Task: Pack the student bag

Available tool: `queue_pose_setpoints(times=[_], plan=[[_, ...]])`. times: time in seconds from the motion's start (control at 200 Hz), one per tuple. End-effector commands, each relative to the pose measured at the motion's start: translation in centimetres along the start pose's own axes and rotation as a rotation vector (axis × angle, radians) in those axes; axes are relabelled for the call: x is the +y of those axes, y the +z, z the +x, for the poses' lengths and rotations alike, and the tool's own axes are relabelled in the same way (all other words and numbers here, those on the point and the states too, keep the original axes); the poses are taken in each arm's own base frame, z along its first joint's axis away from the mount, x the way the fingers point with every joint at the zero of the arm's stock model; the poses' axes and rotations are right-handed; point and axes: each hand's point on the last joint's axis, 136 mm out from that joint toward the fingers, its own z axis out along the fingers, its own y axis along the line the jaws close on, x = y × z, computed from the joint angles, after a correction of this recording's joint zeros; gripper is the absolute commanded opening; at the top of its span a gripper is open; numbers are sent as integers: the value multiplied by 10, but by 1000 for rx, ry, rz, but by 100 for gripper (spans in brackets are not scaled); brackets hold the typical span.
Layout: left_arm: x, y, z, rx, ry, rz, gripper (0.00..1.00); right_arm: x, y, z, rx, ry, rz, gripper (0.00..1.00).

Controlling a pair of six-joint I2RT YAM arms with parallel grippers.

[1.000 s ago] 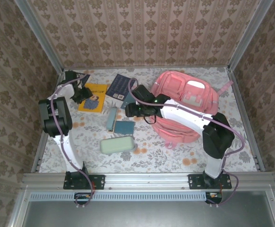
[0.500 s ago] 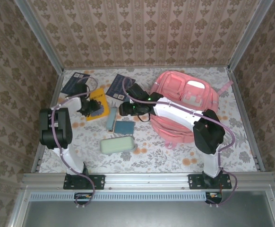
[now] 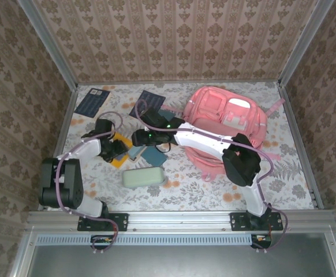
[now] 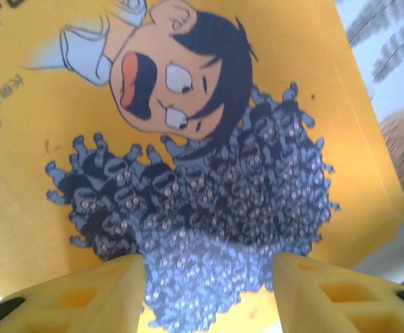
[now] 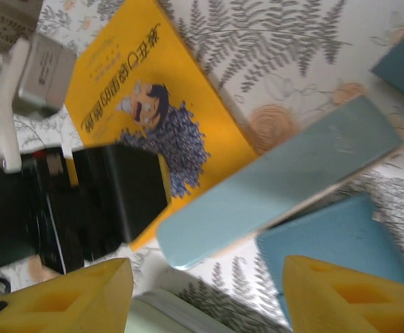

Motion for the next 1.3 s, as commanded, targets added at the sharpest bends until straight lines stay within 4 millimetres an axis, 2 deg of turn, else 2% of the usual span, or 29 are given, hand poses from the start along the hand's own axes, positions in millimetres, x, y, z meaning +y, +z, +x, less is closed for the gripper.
queue_pose_setpoints(times=[0.0,0.145,0.3,0.395,0.55,0.805,0.86,1.08,1.295], plan=[[19,-20,17,30,-67,-51,56,21,19,-2,-30,15,-20,58],[30,-48,4,-51,-133,-38,59,29,42,-5,-43,32,-21,57],[55,-58,5,-70,-261,-77,60,34,62,-18,-71,-42,-30,57],[59,-53,10,-69,-316,-52,60,34,73,-26,-65,-95,-43,58],[55,-41,15,-80,-343,16,61,25,85,-45,-59,-124,-73,59],[56,-25,17,-52,-346,20,60,2,111,-60,-14,-133,-90,58],[58,-22,15,-50,-343,10,60,-7,115,-53,22,-127,-65,58],[64,-14,3,-49,-350,-1,61,-17,114,-27,123,-142,-42,58],[63,-12,-14,-61,-338,-1,61,-9,90,-3,179,-147,-48,58]])
